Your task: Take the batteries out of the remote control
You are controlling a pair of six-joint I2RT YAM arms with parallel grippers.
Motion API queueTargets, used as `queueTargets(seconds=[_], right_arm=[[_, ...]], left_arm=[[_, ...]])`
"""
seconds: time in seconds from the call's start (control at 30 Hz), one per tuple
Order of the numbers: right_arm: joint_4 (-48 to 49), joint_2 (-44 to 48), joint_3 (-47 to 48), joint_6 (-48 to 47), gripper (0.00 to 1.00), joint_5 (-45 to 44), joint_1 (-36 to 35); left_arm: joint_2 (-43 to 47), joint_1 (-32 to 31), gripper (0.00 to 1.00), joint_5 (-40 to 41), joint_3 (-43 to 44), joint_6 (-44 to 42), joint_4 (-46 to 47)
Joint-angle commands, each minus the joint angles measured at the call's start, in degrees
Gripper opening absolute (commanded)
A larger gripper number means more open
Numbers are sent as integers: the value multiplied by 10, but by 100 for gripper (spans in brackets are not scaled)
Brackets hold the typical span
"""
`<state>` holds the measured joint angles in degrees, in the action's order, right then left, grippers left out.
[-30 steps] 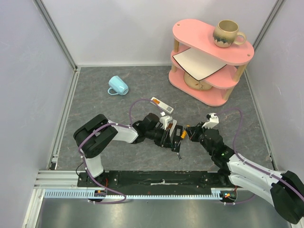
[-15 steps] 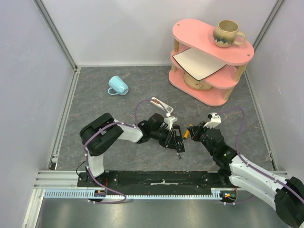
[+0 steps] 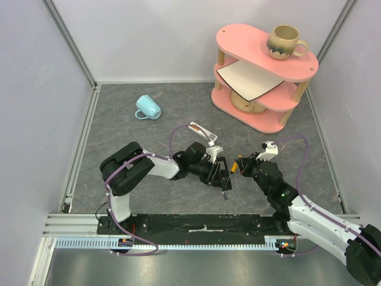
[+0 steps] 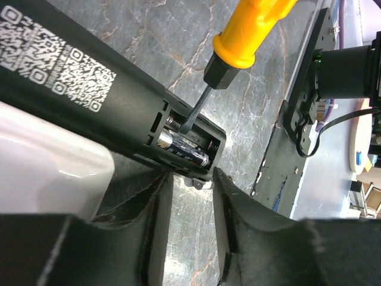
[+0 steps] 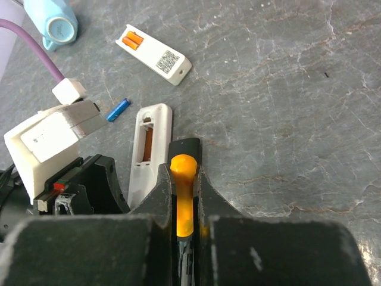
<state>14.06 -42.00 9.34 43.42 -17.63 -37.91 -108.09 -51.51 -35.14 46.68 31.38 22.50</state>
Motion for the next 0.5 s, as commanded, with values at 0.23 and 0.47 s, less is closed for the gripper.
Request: queueTargets(seconds=[0.23, 0.47], right_arm=[[40, 41, 10, -65, 0, 56, -2], [2, 49, 11, -50, 0, 7, -2]], left_arm=[[32, -2, 48, 49, 8, -18, -52], [41, -1, 47, 57, 9, -24, -63]])
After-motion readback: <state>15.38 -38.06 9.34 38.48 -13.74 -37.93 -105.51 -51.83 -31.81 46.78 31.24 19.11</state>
